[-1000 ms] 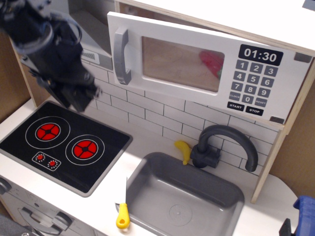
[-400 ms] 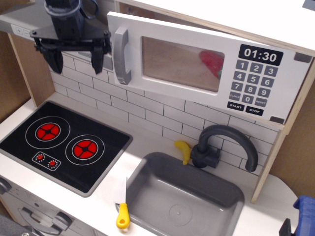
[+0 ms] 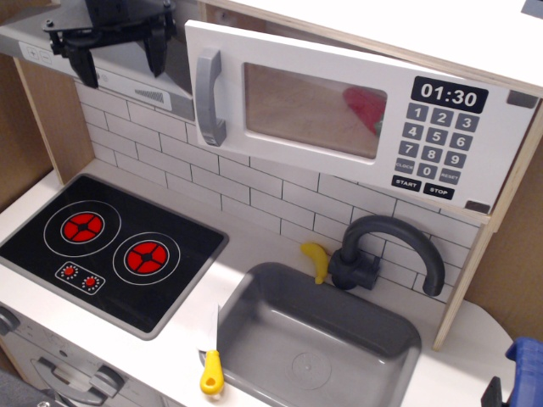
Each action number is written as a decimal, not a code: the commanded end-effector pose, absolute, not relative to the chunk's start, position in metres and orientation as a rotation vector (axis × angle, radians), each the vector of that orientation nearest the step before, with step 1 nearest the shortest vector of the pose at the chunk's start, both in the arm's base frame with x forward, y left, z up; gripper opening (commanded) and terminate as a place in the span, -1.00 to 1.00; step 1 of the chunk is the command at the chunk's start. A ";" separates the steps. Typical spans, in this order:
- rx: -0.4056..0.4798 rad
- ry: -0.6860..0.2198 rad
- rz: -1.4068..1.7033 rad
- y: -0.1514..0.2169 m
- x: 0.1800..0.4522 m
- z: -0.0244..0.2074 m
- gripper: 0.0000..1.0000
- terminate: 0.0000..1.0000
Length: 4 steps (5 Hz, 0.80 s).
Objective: Open microwave
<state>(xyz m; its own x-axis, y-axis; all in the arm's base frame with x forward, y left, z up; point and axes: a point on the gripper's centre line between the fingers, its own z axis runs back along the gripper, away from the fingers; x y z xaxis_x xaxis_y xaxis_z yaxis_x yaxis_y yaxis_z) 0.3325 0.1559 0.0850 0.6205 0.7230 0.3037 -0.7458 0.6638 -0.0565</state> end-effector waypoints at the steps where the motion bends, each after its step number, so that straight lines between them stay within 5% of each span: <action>1: 0.048 -0.282 1.004 0.170 0.352 0.109 1.00 -1.00; 4: -0.071 -0.248 0.662 0.043 0.326 0.094 1.00 -1.00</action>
<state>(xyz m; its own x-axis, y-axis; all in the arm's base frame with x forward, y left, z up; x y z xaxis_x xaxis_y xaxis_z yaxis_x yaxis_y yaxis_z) 0.3256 0.0345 0.0675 0.7853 0.6018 0.1454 -0.5920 0.7987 -0.1081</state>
